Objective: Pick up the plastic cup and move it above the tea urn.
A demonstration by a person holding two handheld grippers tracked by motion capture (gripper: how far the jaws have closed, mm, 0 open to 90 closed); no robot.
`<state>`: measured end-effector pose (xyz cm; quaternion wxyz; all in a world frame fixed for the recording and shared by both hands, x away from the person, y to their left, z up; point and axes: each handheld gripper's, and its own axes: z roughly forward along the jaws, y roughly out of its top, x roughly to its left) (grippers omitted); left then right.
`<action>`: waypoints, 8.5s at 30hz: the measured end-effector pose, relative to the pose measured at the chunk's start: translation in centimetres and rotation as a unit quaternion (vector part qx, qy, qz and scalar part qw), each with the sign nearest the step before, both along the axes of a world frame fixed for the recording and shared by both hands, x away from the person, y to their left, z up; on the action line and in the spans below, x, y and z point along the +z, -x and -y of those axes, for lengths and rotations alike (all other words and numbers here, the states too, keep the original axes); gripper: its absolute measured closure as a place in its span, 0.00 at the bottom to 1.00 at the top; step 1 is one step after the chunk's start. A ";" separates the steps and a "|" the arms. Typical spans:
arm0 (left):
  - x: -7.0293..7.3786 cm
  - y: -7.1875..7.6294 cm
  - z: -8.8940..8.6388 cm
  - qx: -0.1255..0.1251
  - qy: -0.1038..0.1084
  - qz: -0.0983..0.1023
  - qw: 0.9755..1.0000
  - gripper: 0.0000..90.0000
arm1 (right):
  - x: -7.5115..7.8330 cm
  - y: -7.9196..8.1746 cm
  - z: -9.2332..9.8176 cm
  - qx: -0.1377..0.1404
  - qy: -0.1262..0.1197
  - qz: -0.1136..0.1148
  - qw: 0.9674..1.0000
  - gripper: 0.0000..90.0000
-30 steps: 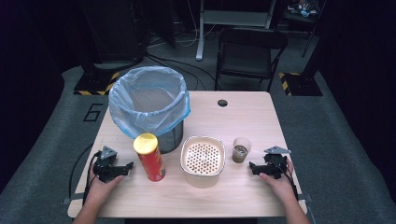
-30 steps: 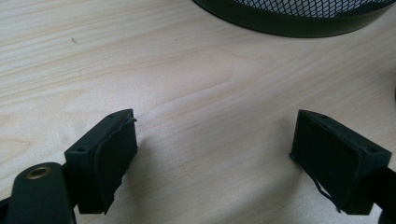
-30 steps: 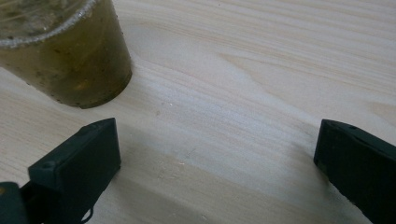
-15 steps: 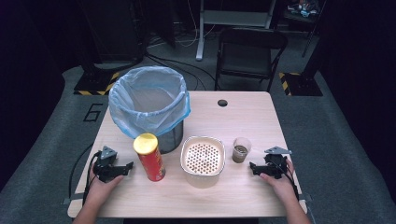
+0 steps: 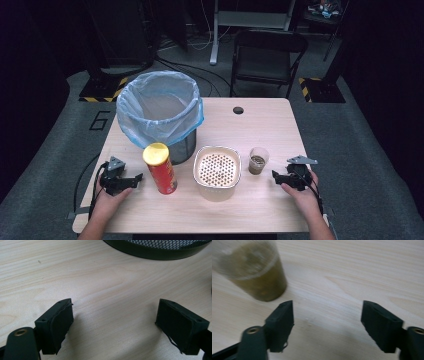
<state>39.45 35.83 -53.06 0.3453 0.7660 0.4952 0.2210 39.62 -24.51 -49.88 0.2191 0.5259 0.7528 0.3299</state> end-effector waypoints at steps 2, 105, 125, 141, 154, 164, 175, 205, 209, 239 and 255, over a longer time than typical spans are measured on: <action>0.0 0.0 0.0 0.000 0.001 0.001 1.000 0.16 | 1.2 0.5 -0.1 0.003 -0.029 -0.004 1.000 0.43; 0.0 0.0 0.0 0.001 -0.001 0.000 1.000 0.16 | 2.4 -3.2 -6.6 0.144 -0.013 0.046 0.988 0.17; 0.0 0.0 0.0 -0.001 -0.002 0.000 1.000 0.15 | 1.2 -3.0 -6.3 0.147 -0.039 0.086 0.985 0.31; 0.0 0.0 0.0 0.000 -0.002 -0.001 1.000 0.15 | 0.2 -3.5 -5.7 0.161 -0.053 0.133 0.977 0.33; 0.0 0.0 0.0 0.000 -0.002 -0.001 1.000 0.15 | 1.4 -3.5 -6.0 0.214 -0.036 0.107 0.970 0.40; 0.0 0.0 0.0 0.000 -0.002 -0.001 1.000 0.15 | 4.7 -4.7 -7.1 0.289 -0.031 0.137 0.947 0.40; 0.0 -0.1 0.0 0.000 -0.002 -0.001 1.000 0.15 | 9.3 -6.3 -9.4 0.365 -0.049 0.163 0.915 0.40; 0.0 0.0 0.0 0.000 -0.002 -0.001 1.000 0.16 | 10.1 -4.4 -13.6 0.447 0.115 0.309 0.831 0.41; 0.0 0.0 0.0 0.000 -0.002 -0.001 1.000 0.16 | 9.8 -4.1 -13.9 0.451 0.136 0.314 0.824 0.41; 0.0 0.0 0.1 -0.001 -0.001 0.000 1.000 0.16 | 7.5 3.2 -17.0 0.461 0.553 0.525 0.454 0.41; 0.0 0.0 0.1 -0.001 -0.001 0.000 1.000 0.16 | 7.2 4.2 -17.1 0.468 0.581 0.527 0.407 0.40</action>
